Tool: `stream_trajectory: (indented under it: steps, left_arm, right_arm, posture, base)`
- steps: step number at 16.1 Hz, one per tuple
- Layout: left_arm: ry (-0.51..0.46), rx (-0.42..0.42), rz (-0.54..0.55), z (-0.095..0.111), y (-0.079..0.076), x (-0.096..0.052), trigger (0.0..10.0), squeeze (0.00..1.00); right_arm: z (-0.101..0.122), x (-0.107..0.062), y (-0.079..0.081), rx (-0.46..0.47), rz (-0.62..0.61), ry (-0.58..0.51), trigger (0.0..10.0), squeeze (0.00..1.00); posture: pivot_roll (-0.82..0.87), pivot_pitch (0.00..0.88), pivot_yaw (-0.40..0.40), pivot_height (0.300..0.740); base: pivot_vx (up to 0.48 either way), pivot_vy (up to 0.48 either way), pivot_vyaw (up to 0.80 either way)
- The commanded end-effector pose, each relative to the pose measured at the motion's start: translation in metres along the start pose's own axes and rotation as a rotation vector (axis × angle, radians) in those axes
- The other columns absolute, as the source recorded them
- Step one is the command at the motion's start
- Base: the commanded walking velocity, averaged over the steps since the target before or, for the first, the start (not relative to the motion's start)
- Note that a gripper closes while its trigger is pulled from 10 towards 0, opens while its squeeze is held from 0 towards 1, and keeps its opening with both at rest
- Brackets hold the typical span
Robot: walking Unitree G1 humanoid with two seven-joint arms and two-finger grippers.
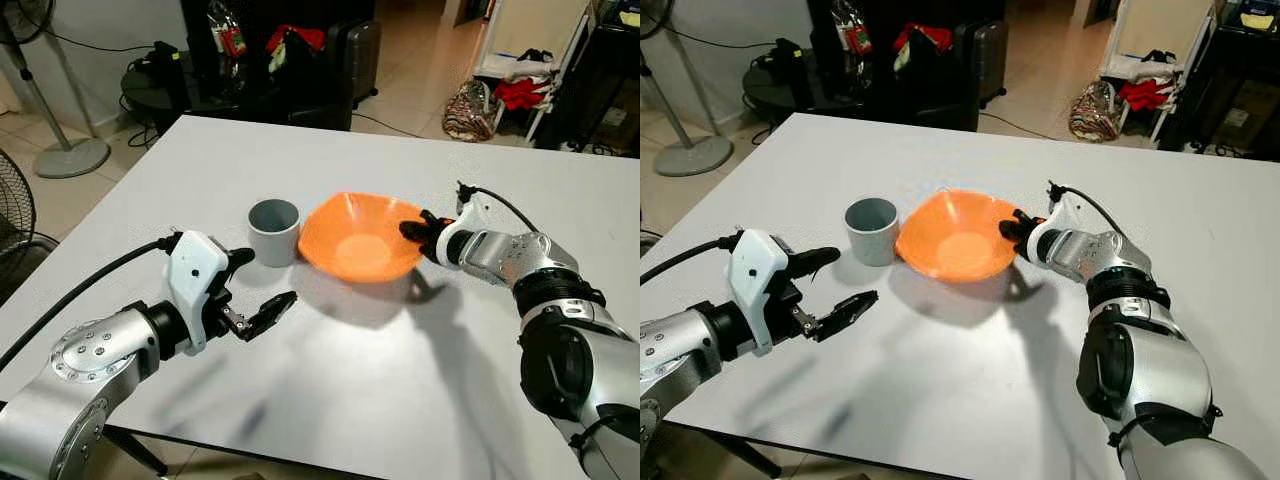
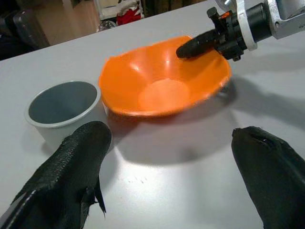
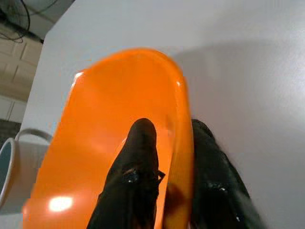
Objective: Setting the table
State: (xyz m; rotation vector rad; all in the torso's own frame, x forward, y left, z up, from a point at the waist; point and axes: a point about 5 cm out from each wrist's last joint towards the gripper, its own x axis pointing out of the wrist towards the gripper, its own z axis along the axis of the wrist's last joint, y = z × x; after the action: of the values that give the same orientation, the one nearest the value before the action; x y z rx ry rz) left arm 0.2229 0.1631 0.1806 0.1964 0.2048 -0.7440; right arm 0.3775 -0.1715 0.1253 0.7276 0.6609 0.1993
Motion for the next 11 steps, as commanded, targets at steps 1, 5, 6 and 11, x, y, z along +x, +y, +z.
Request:
stream_trajectory:
  steps: [1, 5, 6, 11]
  left_arm:
    - [-0.007, 0.017, -0.004, 0.004, 0.002, 0.0, 10.0, 0.0]
    - [-0.006, 0.023, -0.007, 0.005, 0.003, 0.0, 10.0, 0.0]
    - [-0.007, 0.024, -0.01, 0.006, 0.003, 0.0, 10.0, 0.0]
    - [-0.032, -0.019, 0.011, 0.006, 0.002, 0.0, 10.0, 0.0]
  right_arm:
    - [0.002, -0.001, -0.002, 0.003, 0.0, -0.029, 10.0, 0.62]
    - [0.0, -0.002, -0.008, 0.012, 0.003, -0.043, 10.0, 1.0]
    - [0.001, -0.003, -0.01, 0.014, 0.004, -0.045, 10.0, 1.0]
    - [0.016, -0.028, -0.021, -0.052, 0.035, -0.053, 10.0, 1.0]
  posture:
    - [-0.02, 0.0, 0.035, 0.74]
    - [-0.01, 0.0, 0.047, 0.74]
    - [-0.01, 0.0, 0.048, 0.74]
    - [-0.03, 0.009, 0.045, 0.74]
  base:
    - [0.0, 0.0, 0.0]
    - [0.0, 0.0, 0.0]
    - [0.0, 0.0, 0.0]
    - [0.0, 0.0, 0.0]
